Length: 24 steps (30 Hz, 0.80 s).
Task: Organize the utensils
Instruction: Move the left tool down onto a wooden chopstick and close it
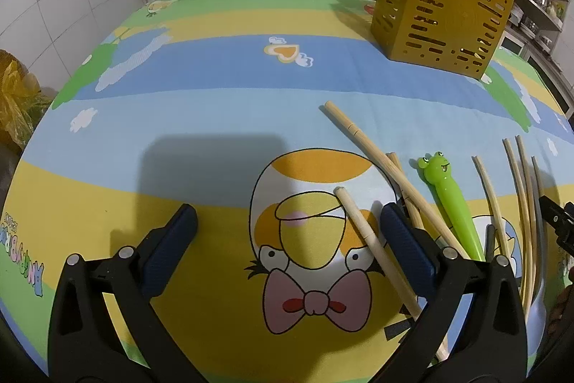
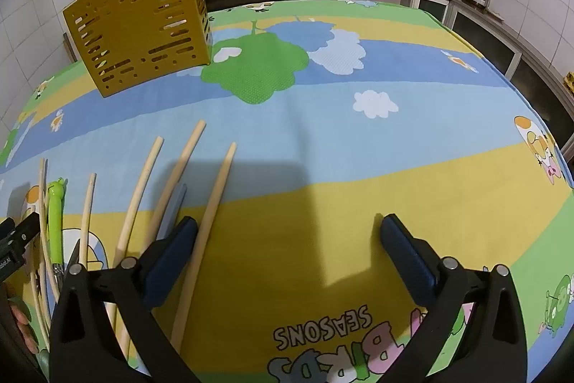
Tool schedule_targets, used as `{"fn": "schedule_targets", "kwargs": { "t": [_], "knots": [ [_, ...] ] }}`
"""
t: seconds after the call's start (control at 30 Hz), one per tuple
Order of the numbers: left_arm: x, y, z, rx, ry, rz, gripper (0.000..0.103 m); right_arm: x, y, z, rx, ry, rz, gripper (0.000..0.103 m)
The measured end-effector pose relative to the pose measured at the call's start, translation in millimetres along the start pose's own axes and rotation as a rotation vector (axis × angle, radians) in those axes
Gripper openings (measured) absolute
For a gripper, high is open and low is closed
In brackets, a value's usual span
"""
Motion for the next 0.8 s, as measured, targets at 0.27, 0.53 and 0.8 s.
{"fn": "schedule_targets", "kwargs": {
  "t": [0.27, 0.53, 0.8],
  "knots": [
    [-0.2, -0.5, 0.3, -0.001, 0.001, -0.005, 0.099, 0.4, 0.2, -0.7, -0.003, 0.002, 0.002, 0.1],
    [-0.8, -2.2, 2.0, 0.005, 0.008, -0.008, 0.098, -0.5, 1.3, 2.8, -0.002, -0.01, 0.005, 0.098],
    [-8.4, -12.9, 15.4, -0.013, 0.032, -0.01, 0.071, 2.6, 20.4, 11.6, 0.006, -0.025, 0.058, 0.068]
  ]
}}
Point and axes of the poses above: each gripper's, at about its wrist camera, not at the fingertips, and z roughly against the way its jaws point, y to its left, x to its top, the point moved 9 cm from there along -z, roughly the way its jaws point, and after that the axes turned 3 degrees about -x, right-handed, at the moved point
